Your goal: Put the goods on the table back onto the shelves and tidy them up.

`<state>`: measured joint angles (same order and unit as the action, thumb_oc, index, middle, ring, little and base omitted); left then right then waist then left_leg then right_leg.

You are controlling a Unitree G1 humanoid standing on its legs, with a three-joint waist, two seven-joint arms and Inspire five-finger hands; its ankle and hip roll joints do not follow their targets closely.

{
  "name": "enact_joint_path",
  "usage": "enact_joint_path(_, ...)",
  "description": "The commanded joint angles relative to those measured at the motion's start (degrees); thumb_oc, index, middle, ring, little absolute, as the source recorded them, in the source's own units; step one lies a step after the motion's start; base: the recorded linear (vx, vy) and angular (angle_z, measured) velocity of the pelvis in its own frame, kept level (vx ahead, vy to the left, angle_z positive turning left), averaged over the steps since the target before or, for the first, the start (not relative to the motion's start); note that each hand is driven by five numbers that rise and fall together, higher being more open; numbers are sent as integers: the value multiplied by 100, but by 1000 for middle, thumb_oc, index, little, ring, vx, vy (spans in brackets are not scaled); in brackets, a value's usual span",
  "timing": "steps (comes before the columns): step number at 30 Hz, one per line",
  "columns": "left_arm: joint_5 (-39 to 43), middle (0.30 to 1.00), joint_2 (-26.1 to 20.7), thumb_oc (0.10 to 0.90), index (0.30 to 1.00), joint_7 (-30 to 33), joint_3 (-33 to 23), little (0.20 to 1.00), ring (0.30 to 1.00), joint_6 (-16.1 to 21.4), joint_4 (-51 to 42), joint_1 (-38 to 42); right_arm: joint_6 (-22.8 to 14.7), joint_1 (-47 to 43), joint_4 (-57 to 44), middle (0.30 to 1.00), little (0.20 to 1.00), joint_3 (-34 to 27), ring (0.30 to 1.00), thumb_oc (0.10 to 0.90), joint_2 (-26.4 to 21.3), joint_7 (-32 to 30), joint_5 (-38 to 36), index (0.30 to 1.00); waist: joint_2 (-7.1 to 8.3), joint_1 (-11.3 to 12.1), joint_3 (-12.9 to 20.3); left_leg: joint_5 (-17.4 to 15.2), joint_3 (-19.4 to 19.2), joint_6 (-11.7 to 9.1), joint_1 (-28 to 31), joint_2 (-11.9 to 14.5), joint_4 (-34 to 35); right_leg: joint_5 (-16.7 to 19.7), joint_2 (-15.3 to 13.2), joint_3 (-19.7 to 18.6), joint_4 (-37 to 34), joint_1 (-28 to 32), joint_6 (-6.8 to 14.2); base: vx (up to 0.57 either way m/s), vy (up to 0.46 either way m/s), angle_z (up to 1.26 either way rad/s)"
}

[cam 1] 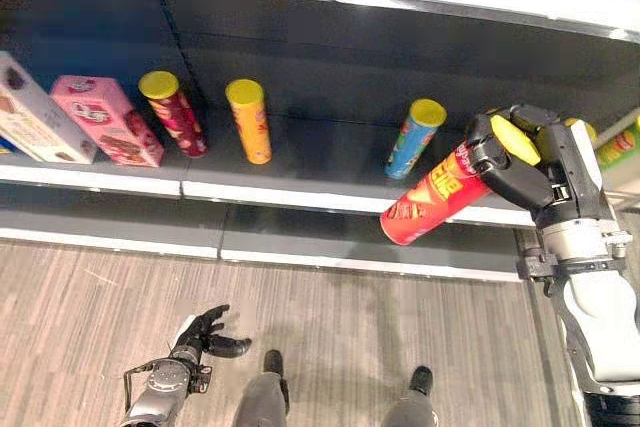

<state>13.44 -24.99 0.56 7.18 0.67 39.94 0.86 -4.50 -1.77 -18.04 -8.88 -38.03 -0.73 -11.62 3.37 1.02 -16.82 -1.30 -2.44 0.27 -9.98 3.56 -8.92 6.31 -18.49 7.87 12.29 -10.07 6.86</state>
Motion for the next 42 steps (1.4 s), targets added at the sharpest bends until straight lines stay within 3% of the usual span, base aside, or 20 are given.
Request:
enact_joint_path(1, -32, 900, 152, 800, 900, -62, 94, 900, 900, 86, -24, -305, -567, -706, -274, 300, 300, -583, 300, 400, -667, -209, 156, 300, 26, -10, 399, 209, 356, -588, 242, 363, 688, -211, 484, 216, -773, 455, 143, -12, 105, 19)
enact_joint_path(2, -70, 900, 179, 800, 900, 27, 57, 900, 900, 61, 152, -214, -594, -781, -227, 300, 300, -479, 300, 400, -694, -227, 232, 300, 80, -21, 301, 148, 344, -524, 186, 280, 625, -174, 564, -24, -977, 451, 152, -15, 107, 13)
enact_joint_path(6, 92, 900, 256, 800, 900, 77, 72, 900, 900, 107, 21, -165, -517, -1011, -302, 300, 300, -172, 300, 400, -755, -98, 433, 300, 135, 29, 205, 145, 375, -456, -30, 223, 423, -11, 529, -267, -1204, 489, 247, -45, 15, 3)
enact_joint_path(8, 199, 900, 290, 800, 900, 101, 31, 900, 900, 109, -18, -160, -506, -1145, -307, 300, 300, -13, 300, 400, -836, -140, 716, 300, 191, 78, 195, 125, 354, -443, -101, 239, 376, 144, 490, -192, -1363, 488, 315, -10, -64, -8)
enact_joint_path(10, 250, 900, 317, 800, 900, 142, 121, 900, 900, 94, 15, -91, -395, -1568, -225, 300, 300, 685, 300, 400, -922, -135, 1408, 300, 276, 153, 180, 157, 417, -443, -252, 221, 324, 262, 445, 10, -1556, 548, 407, 29, -61, -11)
enact_joint_path(12, 283, 900, 298, 800, 900, 180, 144, 900, 900, 95, 12, -74, -342, -1735, -78, 300, 300, 994, 300, 400, -901, -186, 1751, 300, 297, 229, 167, 160, 436, -432, -300, 209, 316, 294, 423, 83, -1576, 555, 437, 11, -22, -7)
enact_joint_path(13, 284, 900, 301, 800, 900, 181, 127, 900, 900, 95, 12, -77, -350, -1775, -50, 300, 300, 1031, 300, 400, -900, -198, 1759, 300, 298, 207, 170, 159, 442, -431, -310, 206, 311, 296, 421, 89, -1579, 554, 438, -17, -21, 15)
enact_joint_path(14, 315, 900, 249, 800, 900, 243, 163, 900, 900, 101, -24, -56, -225, -2213, 325, 300, 300, 1521, 300, 400, -826, -421, 2395, 300, 290, 348, 102, 164, 486, -414, -390, 194, 293, 308, 391, 172, -1586, 548, 471, -15, -14, 24)
enact_joint_path(15, 315, 900, 250, 800, 900, 243, 147, 900, 900, 101, -24, -58, -232, -2251, 353, 300, 300, 1555, 300, 400, -821, -434, 2401, 300, 292, 329, 100, 163, 490, -414, -395, 193, 288, 308, 391, 176, -1585, 548, 471, -30, -12, 18)
enact_joint_path(16, 329, 900, 197, 800, 900, 311, 206, 900, 900, 108, -55, -56, -98, -2637, 681, 300, 300, 1827, 300, 400, -794, -674, 2900, 300, 261, 468, 33, 171, 538, -402, -471, 168, 275, 301, 362, 229, -1559, 531, 476, -17, 1, 15)
enact_joint_path(18, 328, 900, 186, 800, 900, 337, 194, 900, 900, 111, -86, -75, -92, -2795, 810, 300, 300, 1956, 300, 400, -734, -789, 3035, 300, 235, 483, 3, 174, 564, -394, -497, 154, 273, 298, 352, 250, -1545, 521, 480, -12, 3, 17)
enact_joint_path(22, 398, 900, 96, 800, 900, 566, 312, 900, 900, 210, -215, -98, 222, -3659, 1644, 300, 300, 2425, 300, 400, -479, -1441, 3907, 300, 143, 744, -164, 228, 730, -328, -622, 64, 320, 288, 301, 277, -1413, 392, 483, -19, -2, 12)
enact_joint_path(28, 424, 900, 97, 800, 900, 751, 509, 900, 900, 353, -296, 16, 581, -4042, 2307, 300, 300, 2266, 300, 400, -457, -2328, 4529, 300, -23, 936, -341, 347, 963, -351, -853, -61, 381, 222, 234, 490, -1291, 300, 499, -5, -13, 29)
enact_joint_path(31, 373, 900, 178, 800, 900, 814, 668, 900, 900, 395, -228, 93, 813, -3960, 2257, 300, 300, 1807, 300, 400, -442, -2974, 4893, 300, -149, 1002, -380, 450, 1174, -388, -974, -165, 480, 219, 154, 766, -1321, 337, 538, 31, -18, 42)
enact_joint_path(42, 355, 900, 270, 800, 900, 939, 942, 900, 900, 481, -147, 265, 1171, -4095, 2440, 300, 300, 1470, 300, 400, -480, -3902, 5178, 300, -275, 1019, -352, 553, 1279, -407, -1017, -243, 680, 211, 50, 923, -1406, 340, 572, 12, 6, 12)
